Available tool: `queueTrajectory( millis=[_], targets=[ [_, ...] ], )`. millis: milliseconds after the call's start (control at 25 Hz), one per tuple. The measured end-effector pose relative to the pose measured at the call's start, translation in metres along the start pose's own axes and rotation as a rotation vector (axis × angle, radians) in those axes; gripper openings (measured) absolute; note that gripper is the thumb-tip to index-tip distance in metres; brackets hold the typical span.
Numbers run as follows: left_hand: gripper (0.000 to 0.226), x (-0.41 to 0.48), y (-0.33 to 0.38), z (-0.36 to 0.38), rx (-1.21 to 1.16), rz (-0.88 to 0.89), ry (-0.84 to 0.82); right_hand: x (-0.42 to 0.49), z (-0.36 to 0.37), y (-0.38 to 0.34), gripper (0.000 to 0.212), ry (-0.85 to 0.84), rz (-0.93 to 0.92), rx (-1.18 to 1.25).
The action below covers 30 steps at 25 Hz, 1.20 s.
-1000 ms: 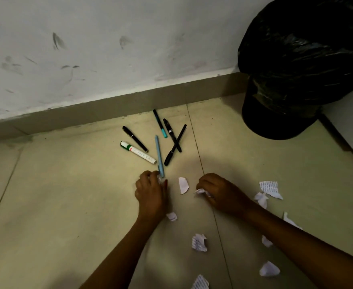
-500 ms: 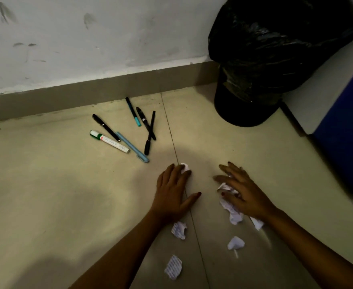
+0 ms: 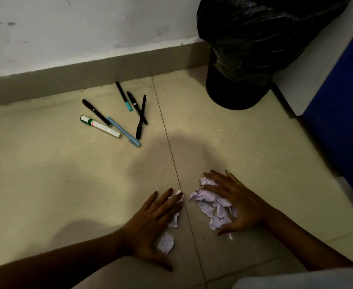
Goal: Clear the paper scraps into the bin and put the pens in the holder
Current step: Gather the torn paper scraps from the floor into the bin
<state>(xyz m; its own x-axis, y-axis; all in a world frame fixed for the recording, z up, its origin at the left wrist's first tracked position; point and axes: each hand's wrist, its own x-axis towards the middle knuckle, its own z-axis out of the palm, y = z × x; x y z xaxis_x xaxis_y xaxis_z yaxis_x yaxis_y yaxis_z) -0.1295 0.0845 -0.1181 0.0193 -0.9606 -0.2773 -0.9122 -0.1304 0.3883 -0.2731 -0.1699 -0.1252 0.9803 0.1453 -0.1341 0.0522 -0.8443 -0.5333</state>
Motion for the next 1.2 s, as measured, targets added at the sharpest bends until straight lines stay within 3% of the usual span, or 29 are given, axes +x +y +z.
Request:
queueTrajectory(
  millis=[120,280,400,480,680,760,880,960,1080,1200],
  targets=[
    [0.109,0.01,0.011,0.018,0.047,-0.104,0.141,0.0,0.022,-0.01,0.095,0.052,-0.02,-0.136],
    [0.067,0.047,0.009,0.014,-0.001,-0.278,0.292,0.027,0.041,-0.02,0.058,0.24,0.034,-0.264],
    [0.037,0.065,0.009,0.007,-0.048,-0.291,0.374,0.053,0.04,-0.019,0.032,0.443,0.063,-0.223],
    [0.027,0.076,0.01,-0.002,-0.171,-0.351,0.412,0.07,0.033,-0.017,0.019,0.455,0.063,-0.276],
    [0.018,0.096,0.004,-0.026,-0.155,-0.53,0.473,0.093,0.001,-0.01,0.015,0.294,0.092,-0.162],
    [0.015,0.102,0.002,-0.048,-0.357,-0.564,0.591,0.099,-0.026,-0.018,0.019,0.427,0.198,0.065],
    [0.037,0.115,0.015,-0.111,-0.687,-0.584,0.926,0.096,-0.1,-0.038,0.008,0.737,0.367,0.437],
    [0.036,0.131,0.029,-0.167,-0.78,-0.468,0.979,0.089,-0.163,-0.05,0.006,0.897,0.372,0.525],
    [0.034,0.163,0.048,-0.256,-0.679,-0.225,0.989,0.089,-0.247,-0.051,0.016,1.086,0.312,0.467],
    [0.032,0.205,0.051,-0.324,-0.493,-0.199,1.03,0.114,-0.309,-0.022,0.026,1.169,0.358,0.329]
  ],
)
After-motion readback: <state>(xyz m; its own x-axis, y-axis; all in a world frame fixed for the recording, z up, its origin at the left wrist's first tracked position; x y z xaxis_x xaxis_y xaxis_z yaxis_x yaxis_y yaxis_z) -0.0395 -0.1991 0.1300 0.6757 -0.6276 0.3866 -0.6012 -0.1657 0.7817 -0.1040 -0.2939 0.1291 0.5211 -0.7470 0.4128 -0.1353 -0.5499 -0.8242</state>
